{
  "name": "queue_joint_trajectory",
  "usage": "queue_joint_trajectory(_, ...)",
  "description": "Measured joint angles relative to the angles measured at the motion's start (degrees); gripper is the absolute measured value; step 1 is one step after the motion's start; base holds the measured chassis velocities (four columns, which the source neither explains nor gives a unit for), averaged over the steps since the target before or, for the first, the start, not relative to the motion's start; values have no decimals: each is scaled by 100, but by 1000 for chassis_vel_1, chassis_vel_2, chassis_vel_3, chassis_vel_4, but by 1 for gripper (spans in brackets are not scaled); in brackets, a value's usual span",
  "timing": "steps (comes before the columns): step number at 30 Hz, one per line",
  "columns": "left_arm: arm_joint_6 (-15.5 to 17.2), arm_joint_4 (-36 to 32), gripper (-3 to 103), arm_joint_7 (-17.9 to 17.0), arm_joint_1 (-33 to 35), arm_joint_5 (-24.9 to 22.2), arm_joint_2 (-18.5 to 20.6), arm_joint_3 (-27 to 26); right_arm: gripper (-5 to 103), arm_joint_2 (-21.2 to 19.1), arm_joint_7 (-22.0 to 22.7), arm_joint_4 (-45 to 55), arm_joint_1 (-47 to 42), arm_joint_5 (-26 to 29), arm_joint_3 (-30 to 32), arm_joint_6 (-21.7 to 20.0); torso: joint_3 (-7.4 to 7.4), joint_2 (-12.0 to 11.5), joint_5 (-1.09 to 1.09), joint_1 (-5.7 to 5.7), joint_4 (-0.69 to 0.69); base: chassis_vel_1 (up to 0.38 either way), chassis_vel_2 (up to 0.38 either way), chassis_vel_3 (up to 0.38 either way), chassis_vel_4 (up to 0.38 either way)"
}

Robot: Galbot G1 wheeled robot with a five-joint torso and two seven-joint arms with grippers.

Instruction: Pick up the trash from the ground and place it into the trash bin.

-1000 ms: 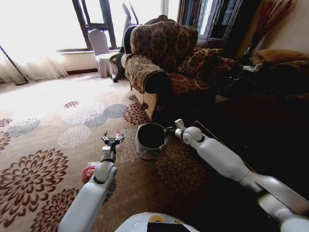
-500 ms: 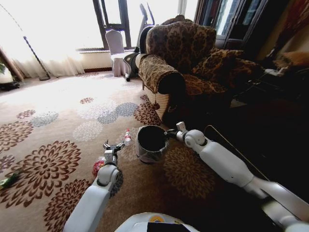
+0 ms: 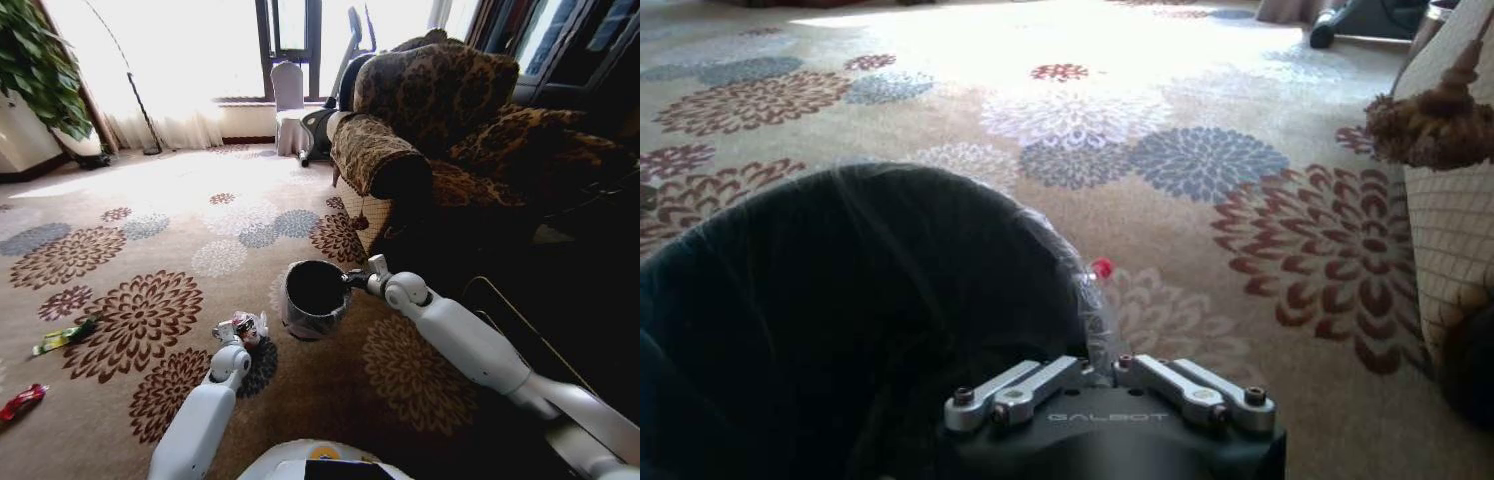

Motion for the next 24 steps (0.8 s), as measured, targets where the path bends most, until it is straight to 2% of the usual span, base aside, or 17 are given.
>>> queue_joint_trajectory(2,-17,376,100,135,-117,67,-16,54,1,-59,-1,59,-57,-3,30,24,1,-1,0,0,3,0,0,0,0)
queue_joint_trajectory(6,-46,713,102,212,-241,202,-41,97,1,-139,-1,141,-99,15,55,32,0,0,0,0,4,0,0,0,0)
queue_joint_trajectory(12,-120,1029,84,165,-376,289,-128,132,1,-301,0,209,-179,25,94,58,0,0,1,0,3,0,0,0,0)
queue_joint_trajectory(13,-139,1034,80,169,-379,290,-132,140,1,-317,0,211,-198,17,97,62,0,0,1,1,3,0,0,0,0)
queue_joint_trajectory(15,-146,1034,80,173,-380,290,-133,144,1,-324,0,212,-213,2,98,68,0,0,1,1,4,0,0,0,0)
queue_joint_trajectory(18,-156,1045,68,185,-388,286,-126,148,1,-311,-1,213,-243,-65,97,92,0,0,0,0,5,0,0,0,0)
queue_joint_trajectory(19,-156,1045,68,185,-388,286,-126,148,1,-311,-1,213,-243,-65,97,92,0,0,0,0,5,0,0,0,0)
queue_joint_trajectory(22,-176,1038,57,194,-385,282,-102,149,1,-282,-1,213,-254,-100,77,100,0,0,0,0,5,0,0,0,0)
queue_joint_trajectory(24,-175,1017,53,171,-387,267,-89,148,1,-276,-1,213,-255,-111,63,102,0,0,-2,0,5,0,0,0,0)
